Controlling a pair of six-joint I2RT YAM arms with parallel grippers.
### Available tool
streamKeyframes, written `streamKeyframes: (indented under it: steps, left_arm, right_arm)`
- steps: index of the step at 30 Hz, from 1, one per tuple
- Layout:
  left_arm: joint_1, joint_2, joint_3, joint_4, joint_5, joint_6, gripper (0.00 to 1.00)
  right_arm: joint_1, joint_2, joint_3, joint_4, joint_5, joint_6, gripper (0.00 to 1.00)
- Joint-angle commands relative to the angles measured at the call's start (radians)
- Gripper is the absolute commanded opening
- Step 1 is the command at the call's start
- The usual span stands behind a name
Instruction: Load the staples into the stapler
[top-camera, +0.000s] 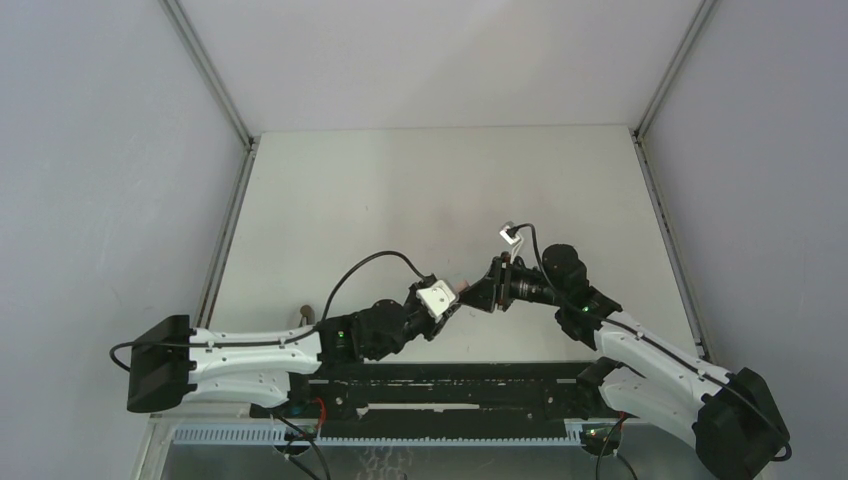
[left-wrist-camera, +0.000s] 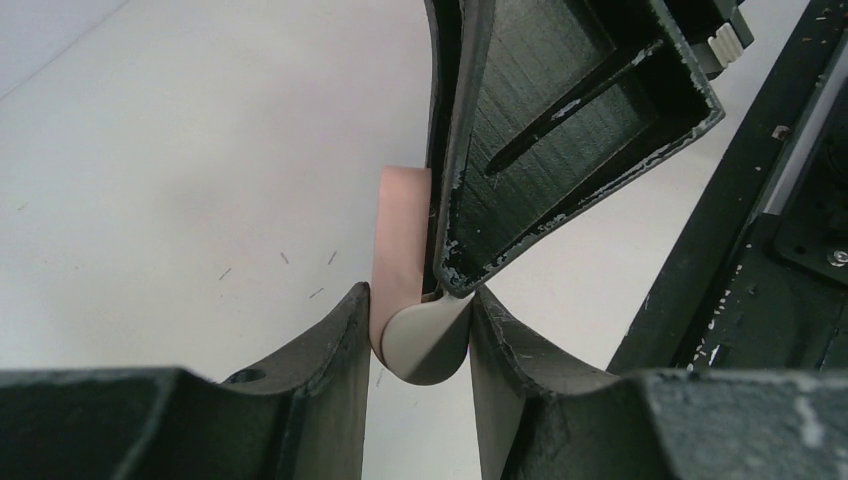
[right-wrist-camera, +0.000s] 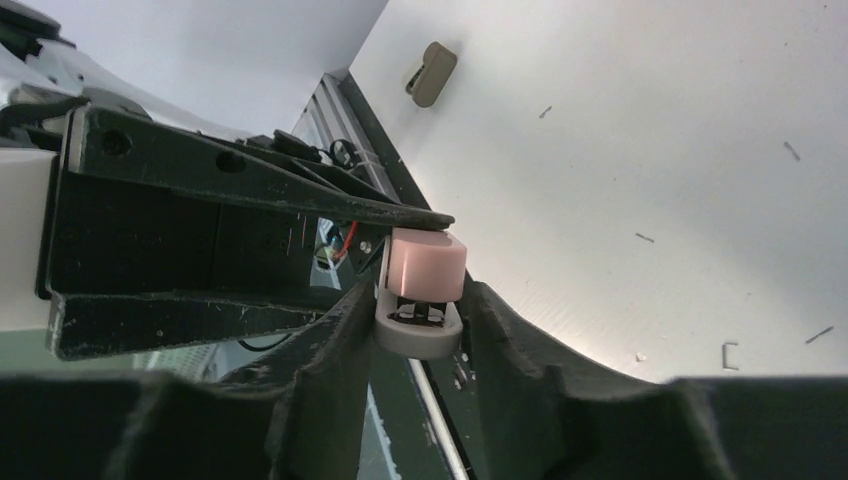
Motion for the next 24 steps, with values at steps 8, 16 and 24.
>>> streamKeyframes:
  steps: [8, 16, 24]
  left_arm:
    - [-0.009, -0.051, -0.011, 0.034, -0.073, -0.064, 0.57]
    - [0.033, -0.319, -0.031, -0.139, -0.09, -0.289, 0.92]
    - [0.165, -0.168, 0.293, -0.518, 0.142, -0.549, 0.9]
  right_arm:
    - [0.012, -0.038, 0.041, -0.007, 0.021, -0.09, 0.0]
    - [0.073, -0.173, 0.03, -0.148, 0.224, -0.475, 0.0]
    - [0.244, -0.226, -0.101, 0.094, 0.454, -0.753, 0.0]
